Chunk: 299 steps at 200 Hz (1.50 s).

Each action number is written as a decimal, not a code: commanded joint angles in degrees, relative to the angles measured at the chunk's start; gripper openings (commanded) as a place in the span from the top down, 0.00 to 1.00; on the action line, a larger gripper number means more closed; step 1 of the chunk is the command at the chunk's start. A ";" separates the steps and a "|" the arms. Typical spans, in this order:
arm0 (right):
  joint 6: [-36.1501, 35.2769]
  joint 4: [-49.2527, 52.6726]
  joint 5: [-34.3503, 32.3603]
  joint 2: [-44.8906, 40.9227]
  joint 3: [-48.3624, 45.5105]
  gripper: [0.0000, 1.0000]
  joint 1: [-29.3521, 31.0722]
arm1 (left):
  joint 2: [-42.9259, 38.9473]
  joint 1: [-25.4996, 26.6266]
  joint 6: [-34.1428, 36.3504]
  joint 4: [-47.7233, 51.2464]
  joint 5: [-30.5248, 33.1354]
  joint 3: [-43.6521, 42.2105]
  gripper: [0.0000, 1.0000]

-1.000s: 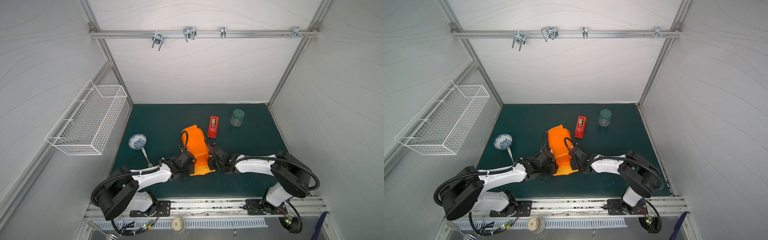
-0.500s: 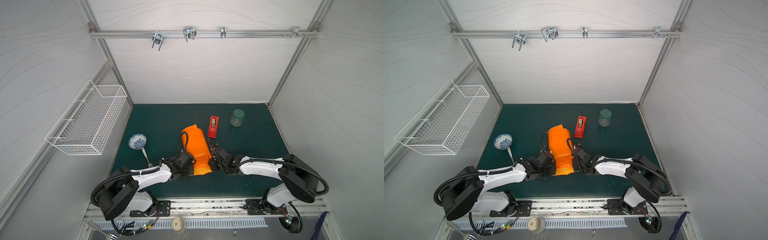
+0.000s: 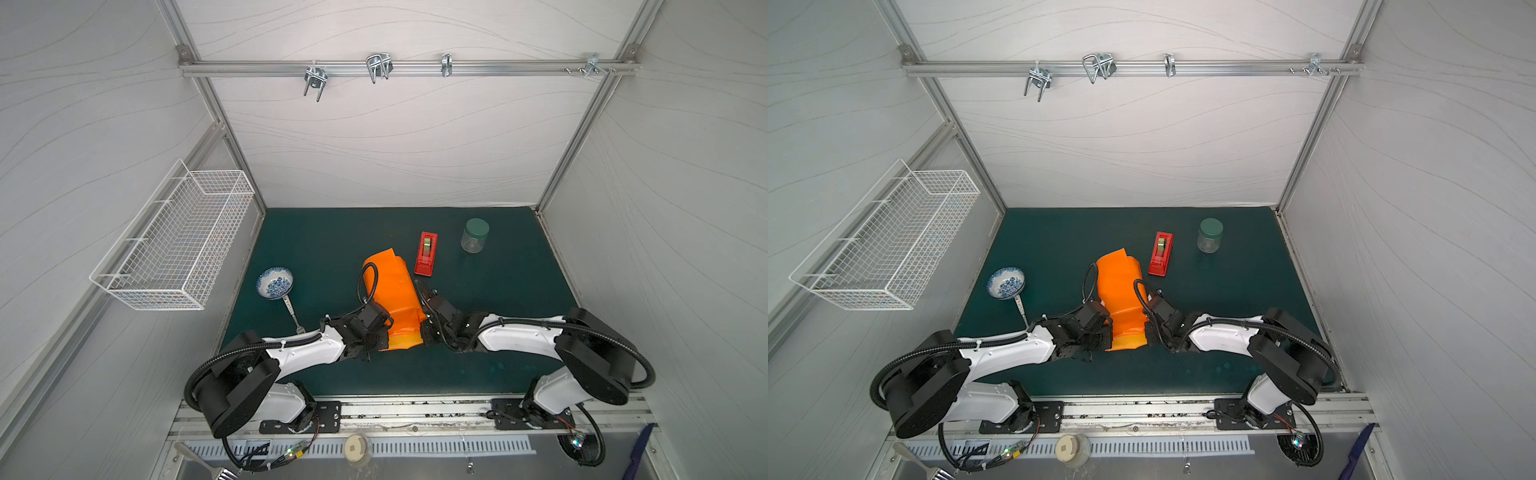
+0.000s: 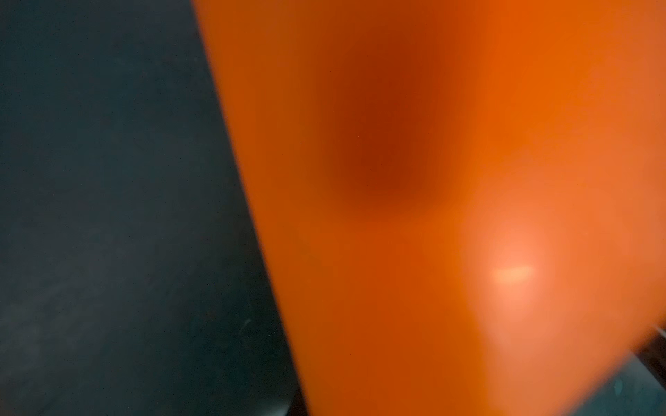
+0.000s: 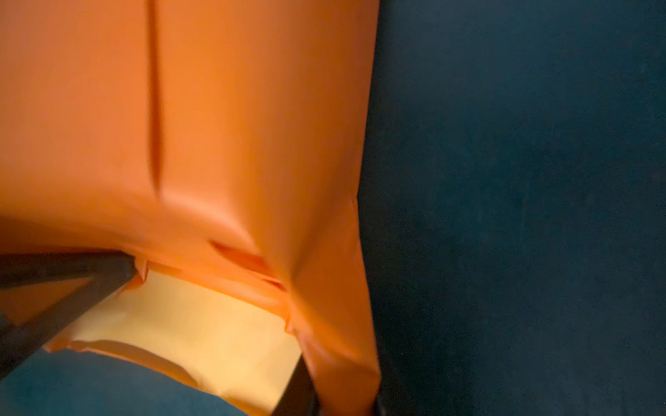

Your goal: Wrap the gift box in paper

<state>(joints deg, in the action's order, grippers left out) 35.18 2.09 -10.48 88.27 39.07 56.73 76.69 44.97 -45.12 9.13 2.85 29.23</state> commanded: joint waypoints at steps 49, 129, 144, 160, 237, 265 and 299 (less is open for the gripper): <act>1.00 -0.20 -2.90 2.51 2.24 0.97 0.31 | 1.71 0.17 0.33 0.71 2.85 2.14 1.00; -0.43 2.13 0.11 -2.59 0.35 0.67 0.31 | 1.90 0.15 0.75 0.97 3.26 2.45 1.00; -0.24 1.92 0.39 -3.06 -0.61 0.65 0.31 | 1.63 0.14 0.86 1.18 3.25 2.58 1.00; -0.11 1.72 0.23 -2.36 -1.00 0.66 0.31 | 1.36 0.14 0.82 1.49 3.36 2.65 1.00; -1.53 -0.51 0.36 1.92 1.35 0.92 -0.56 | -0.67 0.20 1.08 2.92 2.88 2.32 0.76; -2.04 -0.43 1.41 0.67 0.82 0.84 -1.16 | -4.35 0.17 1.52 5.12 3.11 2.01 0.54; -3.79 -0.05 5.25 -4.67 -1.58 0.60 -2.06 | -11.48 -0.67 2.73 8.33 1.28 2.18 0.42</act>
<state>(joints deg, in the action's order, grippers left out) 33.12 1.85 -8.34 88.14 38.98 55.44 69.63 44.99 -43.38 14.35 4.34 30.20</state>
